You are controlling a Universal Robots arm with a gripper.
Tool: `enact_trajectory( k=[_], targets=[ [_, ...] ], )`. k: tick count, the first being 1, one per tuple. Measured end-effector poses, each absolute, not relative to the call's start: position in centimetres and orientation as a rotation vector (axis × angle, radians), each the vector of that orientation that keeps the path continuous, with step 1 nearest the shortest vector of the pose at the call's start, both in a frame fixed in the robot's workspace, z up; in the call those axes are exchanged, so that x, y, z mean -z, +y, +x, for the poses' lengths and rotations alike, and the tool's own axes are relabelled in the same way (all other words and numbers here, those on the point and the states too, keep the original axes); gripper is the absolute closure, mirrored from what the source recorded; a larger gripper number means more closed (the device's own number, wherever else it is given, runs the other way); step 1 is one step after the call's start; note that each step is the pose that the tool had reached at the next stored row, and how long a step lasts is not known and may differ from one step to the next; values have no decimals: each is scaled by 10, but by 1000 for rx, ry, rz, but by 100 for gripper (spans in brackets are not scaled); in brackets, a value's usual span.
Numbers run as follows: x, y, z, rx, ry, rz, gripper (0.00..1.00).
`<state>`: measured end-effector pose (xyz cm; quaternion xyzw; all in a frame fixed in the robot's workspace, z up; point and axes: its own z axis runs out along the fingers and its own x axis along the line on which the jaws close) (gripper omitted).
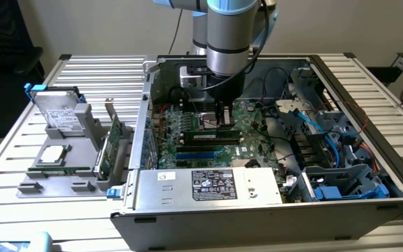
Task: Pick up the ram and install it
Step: 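Insert the ram into the slot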
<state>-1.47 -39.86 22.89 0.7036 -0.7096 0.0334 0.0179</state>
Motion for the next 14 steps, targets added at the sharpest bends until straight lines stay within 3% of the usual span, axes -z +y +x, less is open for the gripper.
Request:
enact_trajectory(
  k=[14],
  targets=[
    [-229,-400,-15,-104,-2204,2185,86]
  ],
)
